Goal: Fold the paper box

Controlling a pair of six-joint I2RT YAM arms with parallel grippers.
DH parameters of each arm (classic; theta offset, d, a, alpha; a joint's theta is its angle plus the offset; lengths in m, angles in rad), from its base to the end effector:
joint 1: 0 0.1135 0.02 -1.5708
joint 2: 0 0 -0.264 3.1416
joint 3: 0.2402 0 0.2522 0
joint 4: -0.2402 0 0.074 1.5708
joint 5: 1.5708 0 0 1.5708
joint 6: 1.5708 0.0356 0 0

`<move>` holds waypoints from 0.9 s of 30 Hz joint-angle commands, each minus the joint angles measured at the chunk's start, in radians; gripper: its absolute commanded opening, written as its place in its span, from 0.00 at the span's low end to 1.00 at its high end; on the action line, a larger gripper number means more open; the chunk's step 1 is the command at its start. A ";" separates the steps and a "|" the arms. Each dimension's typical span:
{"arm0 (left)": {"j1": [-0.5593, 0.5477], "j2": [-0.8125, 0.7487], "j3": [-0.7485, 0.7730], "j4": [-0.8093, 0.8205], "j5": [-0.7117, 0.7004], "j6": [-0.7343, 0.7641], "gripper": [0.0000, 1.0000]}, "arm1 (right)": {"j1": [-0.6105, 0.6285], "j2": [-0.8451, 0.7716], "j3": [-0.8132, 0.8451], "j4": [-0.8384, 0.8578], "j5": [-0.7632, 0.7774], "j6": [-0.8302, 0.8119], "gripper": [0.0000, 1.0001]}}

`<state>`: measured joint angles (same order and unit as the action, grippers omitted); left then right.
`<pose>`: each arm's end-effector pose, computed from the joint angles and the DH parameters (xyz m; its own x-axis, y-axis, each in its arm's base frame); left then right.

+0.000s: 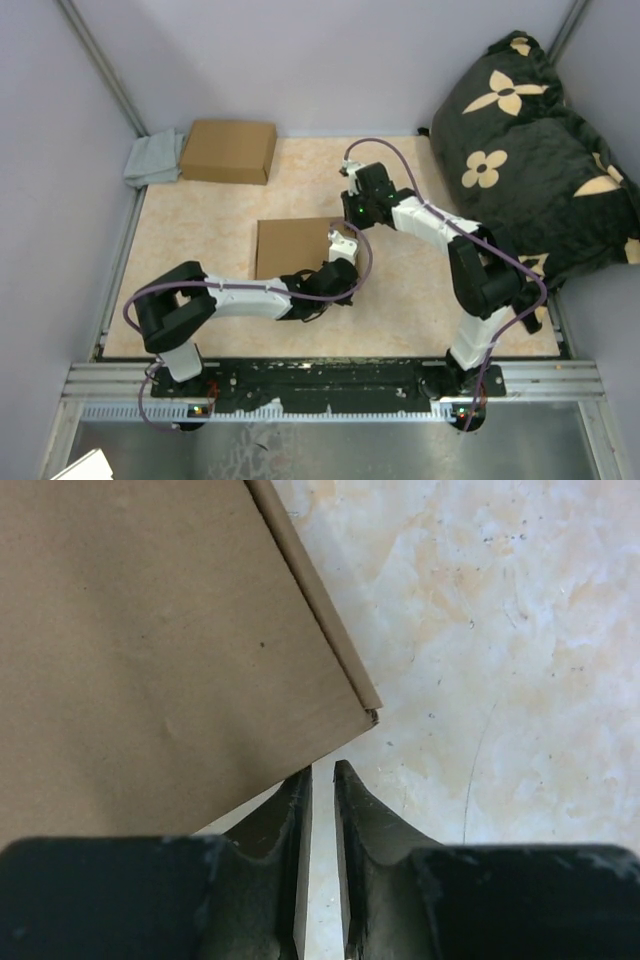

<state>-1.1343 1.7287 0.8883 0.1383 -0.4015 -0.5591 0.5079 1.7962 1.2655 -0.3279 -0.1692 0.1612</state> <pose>0.1611 -0.3123 0.1628 -0.6070 0.1463 -0.7811 0.4554 0.8695 -0.1910 0.3395 0.1958 0.2160 -0.7452 -0.2337 -0.6246 -0.4619 0.8564 0.2307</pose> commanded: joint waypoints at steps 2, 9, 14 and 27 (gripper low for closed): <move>0.006 -0.034 0.047 0.050 -0.033 0.039 0.23 | 0.019 -0.018 0.013 -0.123 0.053 0.030 0.19; -0.016 -0.088 0.083 -0.002 -0.023 0.055 0.44 | 0.008 -0.112 0.055 -0.159 0.170 0.039 0.26; -0.027 -0.179 0.085 -0.100 -0.060 0.054 0.61 | -0.042 -0.251 0.017 -0.130 0.224 0.068 0.40; 0.324 -0.351 0.119 -0.458 -0.021 0.097 1.00 | -0.075 -0.705 -0.362 0.036 0.274 0.126 0.99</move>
<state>-1.0164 1.4132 0.9878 -0.1444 -0.5091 -0.4706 0.4297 1.2118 1.0206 -0.3668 0.0963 0.2550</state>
